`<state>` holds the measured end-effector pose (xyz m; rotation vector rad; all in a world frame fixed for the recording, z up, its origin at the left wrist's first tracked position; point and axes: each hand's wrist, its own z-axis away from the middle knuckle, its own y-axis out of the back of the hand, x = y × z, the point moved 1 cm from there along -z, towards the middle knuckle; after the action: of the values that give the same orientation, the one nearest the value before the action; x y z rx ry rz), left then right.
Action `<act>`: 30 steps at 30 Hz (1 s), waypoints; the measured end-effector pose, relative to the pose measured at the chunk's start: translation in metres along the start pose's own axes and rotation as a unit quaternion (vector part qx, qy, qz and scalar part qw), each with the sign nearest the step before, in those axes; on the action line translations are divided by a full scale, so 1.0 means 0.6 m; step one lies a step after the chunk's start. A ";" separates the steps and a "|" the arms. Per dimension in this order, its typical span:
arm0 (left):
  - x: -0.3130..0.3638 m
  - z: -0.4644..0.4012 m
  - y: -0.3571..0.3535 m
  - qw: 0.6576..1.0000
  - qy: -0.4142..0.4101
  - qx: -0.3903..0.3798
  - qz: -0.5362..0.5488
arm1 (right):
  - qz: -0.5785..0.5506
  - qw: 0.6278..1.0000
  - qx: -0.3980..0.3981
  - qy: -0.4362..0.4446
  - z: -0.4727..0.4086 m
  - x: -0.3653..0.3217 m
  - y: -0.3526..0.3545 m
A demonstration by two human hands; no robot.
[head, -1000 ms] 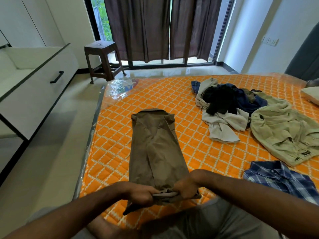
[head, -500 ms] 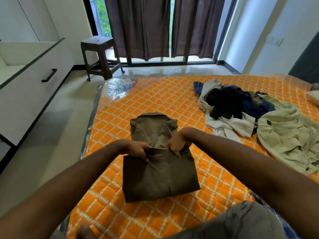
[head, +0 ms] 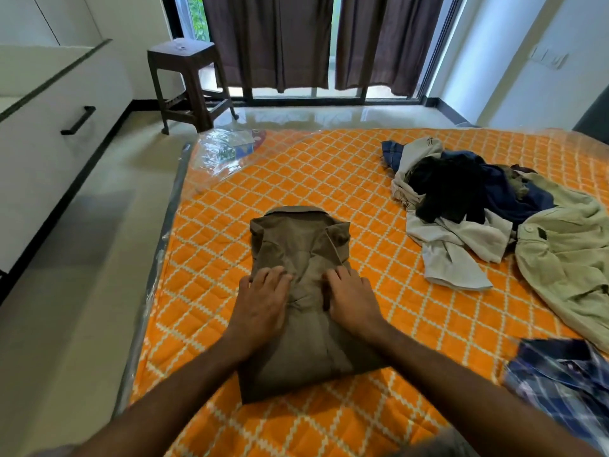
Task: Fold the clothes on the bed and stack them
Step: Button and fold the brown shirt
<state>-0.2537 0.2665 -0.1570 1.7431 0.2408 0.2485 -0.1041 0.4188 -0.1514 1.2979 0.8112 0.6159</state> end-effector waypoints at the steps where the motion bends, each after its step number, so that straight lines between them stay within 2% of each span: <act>1: 0.017 0.021 -0.002 0.999 -0.004 0.047 0.018 | 0.001 0.997 0.071 0.026 0.027 -0.009 -0.010; 3: 0.042 0.059 -0.023 0.998 -0.009 0.057 0.037 | 0.012 0.984 0.152 0.089 0.075 -0.026 -0.034; 5: 0.051 0.087 -0.059 1.000 0.007 0.002 0.021 | 0.018 0.986 0.119 0.115 0.102 -0.025 -0.076; 8: 0.041 0.102 -0.095 0.998 0.011 -0.058 0.028 | -0.009 0.996 0.053 0.070 0.113 -0.008 -0.127; 13: 0.039 0.095 -0.107 0.997 0.000 -0.079 0.028 | 0.004 0.999 0.042 0.020 0.119 -0.001 -0.150; 18: 0.038 0.096 -0.116 0.995 0.004 -0.089 0.041 | -0.005 0.999 0.041 0.017 0.120 -0.001 -0.153; 22: 0.020 0.070 -0.106 0.994 0.000 -0.070 0.085 | -0.090 0.994 0.061 -0.016 0.084 0.014 -0.129; 26: 0.009 -0.020 -0.070 0.997 -0.059 0.012 0.054 | -0.198 0.963 0.155 -0.098 -0.028 0.047 -0.076; 28: 0.025 -0.064 -0.064 0.994 -0.100 0.002 0.044 | -0.269 0.941 0.180 -0.096 -0.085 0.059 -0.047; 30: 0.047 -0.088 -0.088 0.989 -0.140 -0.041 0.029 | -0.334 0.931 0.136 -0.063 -0.139 0.068 -0.027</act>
<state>-0.2437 0.3343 -0.1986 1.6814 -0.0242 0.0533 -0.1483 0.4972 -0.1803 1.1881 1.1824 -0.1282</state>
